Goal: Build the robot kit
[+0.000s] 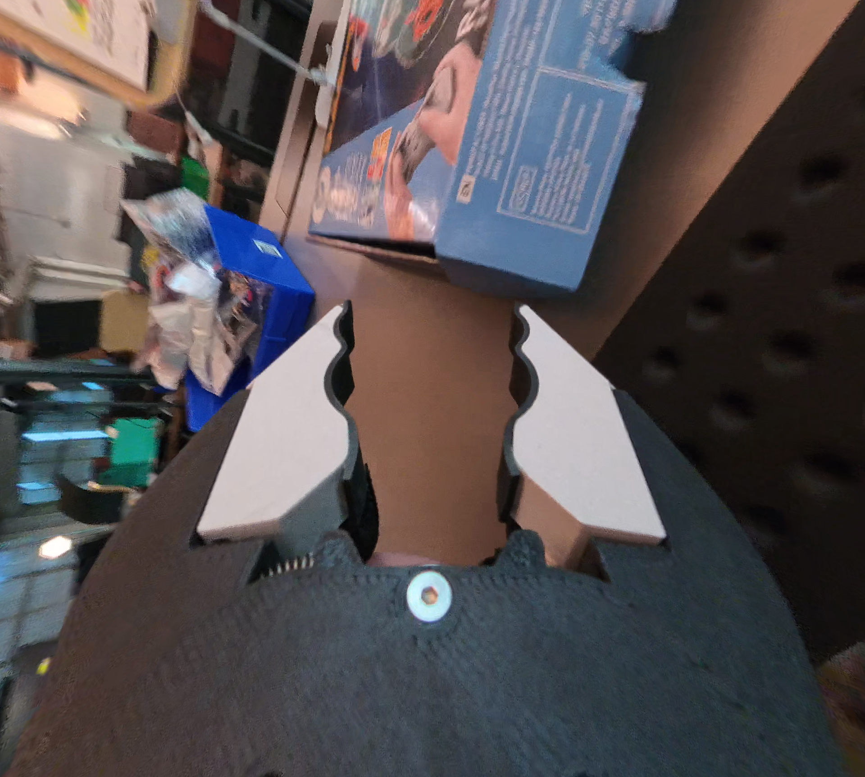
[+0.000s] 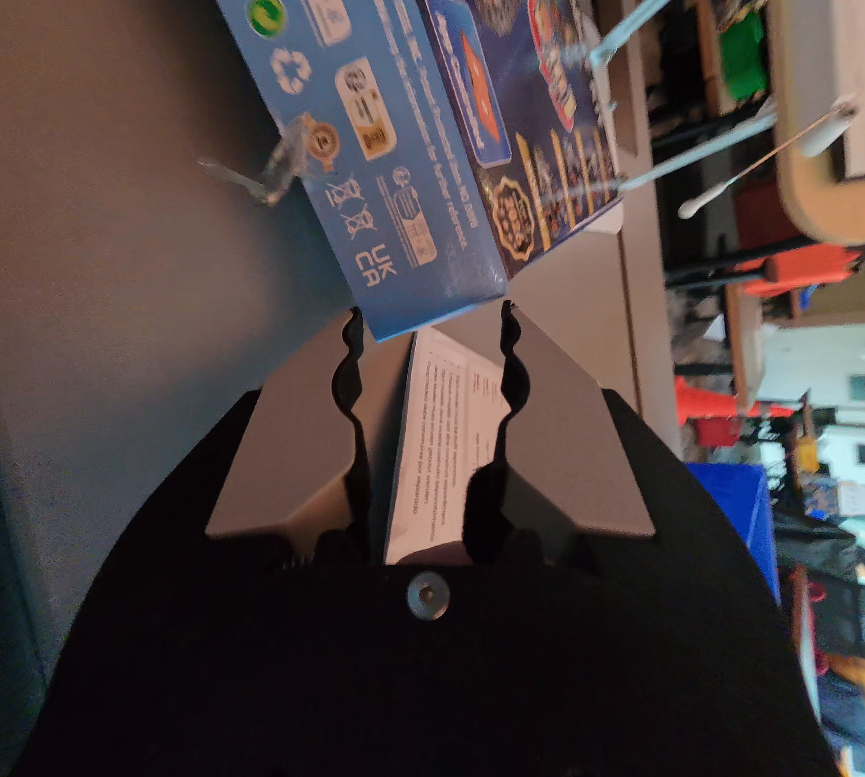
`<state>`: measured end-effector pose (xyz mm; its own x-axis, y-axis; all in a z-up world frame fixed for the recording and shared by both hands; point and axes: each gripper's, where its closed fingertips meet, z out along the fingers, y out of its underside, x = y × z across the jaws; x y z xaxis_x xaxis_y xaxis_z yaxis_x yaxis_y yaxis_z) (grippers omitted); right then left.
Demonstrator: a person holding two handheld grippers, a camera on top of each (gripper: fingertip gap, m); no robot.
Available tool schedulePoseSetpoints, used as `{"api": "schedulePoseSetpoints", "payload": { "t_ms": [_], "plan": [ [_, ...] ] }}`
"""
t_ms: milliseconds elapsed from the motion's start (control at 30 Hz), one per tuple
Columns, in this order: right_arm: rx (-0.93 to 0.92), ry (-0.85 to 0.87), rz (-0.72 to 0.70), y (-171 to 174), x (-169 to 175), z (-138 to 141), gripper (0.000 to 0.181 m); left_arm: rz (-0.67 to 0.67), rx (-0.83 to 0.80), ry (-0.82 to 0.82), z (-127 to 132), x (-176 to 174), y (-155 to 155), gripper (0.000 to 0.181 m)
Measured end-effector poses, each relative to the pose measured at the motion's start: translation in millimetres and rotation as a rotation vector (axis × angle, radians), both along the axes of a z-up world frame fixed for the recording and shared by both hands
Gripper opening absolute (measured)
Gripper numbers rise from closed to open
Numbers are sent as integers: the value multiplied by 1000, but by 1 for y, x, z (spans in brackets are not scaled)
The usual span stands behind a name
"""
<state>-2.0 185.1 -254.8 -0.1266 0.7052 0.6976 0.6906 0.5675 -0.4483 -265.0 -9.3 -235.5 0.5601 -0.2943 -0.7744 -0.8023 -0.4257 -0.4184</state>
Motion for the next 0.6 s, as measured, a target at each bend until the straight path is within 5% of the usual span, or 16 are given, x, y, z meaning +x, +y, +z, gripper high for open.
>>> {"api": "schedulePoseSetpoints", "payload": {
  "t_ms": [267, 600],
  "plan": [
    [243, -19, 104, -3, -9, 1, 59, -97, -63, 118, -9, 22, 2, 60],
    [80, -95, 138, -12, -13, -17, 60, -101, -228, -25, -32, 35, 9, 61]
  ]
}}
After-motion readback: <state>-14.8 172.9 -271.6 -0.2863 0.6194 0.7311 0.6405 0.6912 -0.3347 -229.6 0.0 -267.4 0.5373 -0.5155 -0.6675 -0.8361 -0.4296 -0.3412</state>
